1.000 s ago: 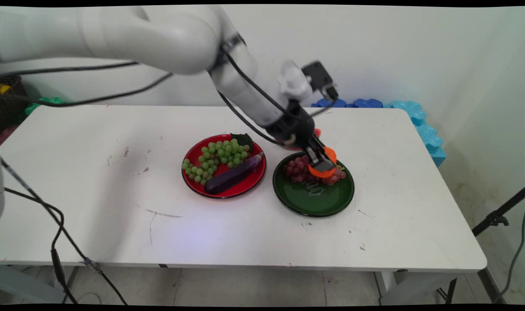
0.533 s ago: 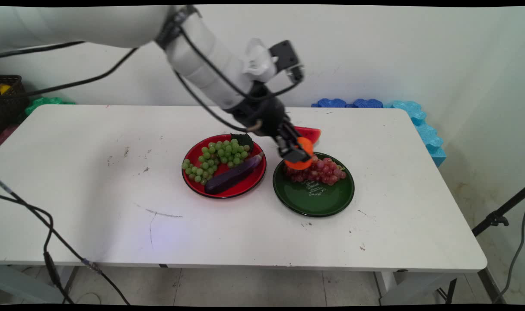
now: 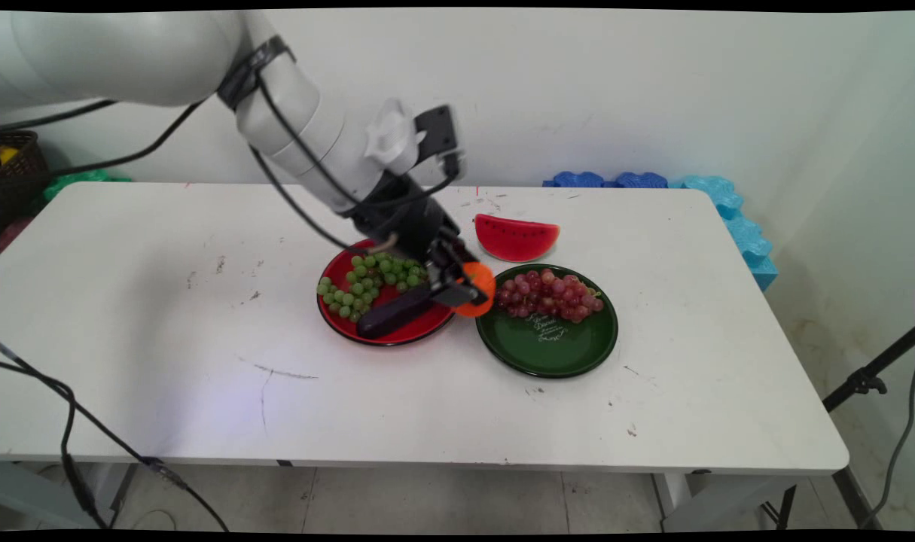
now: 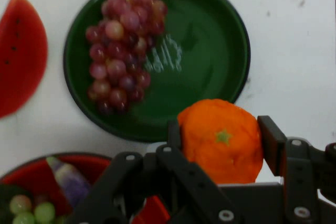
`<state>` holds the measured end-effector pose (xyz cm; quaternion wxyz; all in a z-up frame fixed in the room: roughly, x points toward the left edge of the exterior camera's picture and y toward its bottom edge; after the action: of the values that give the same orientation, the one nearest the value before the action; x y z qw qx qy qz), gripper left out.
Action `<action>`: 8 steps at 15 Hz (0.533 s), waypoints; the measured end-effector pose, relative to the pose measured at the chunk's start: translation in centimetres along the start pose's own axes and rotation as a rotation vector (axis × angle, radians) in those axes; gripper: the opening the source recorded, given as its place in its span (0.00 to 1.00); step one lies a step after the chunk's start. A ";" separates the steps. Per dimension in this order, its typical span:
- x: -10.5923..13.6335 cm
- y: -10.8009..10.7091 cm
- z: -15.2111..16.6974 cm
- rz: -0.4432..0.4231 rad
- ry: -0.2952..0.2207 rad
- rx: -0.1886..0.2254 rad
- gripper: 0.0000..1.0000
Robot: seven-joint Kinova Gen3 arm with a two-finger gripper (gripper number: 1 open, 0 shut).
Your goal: Place the picked object on the table
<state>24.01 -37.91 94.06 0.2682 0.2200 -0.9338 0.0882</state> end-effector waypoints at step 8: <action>-4.4 -0.5 4.1 0.047 -0.057 -0.057 0.00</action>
<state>25.63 -37.93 88.27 0.2452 0.1929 -0.9481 0.0616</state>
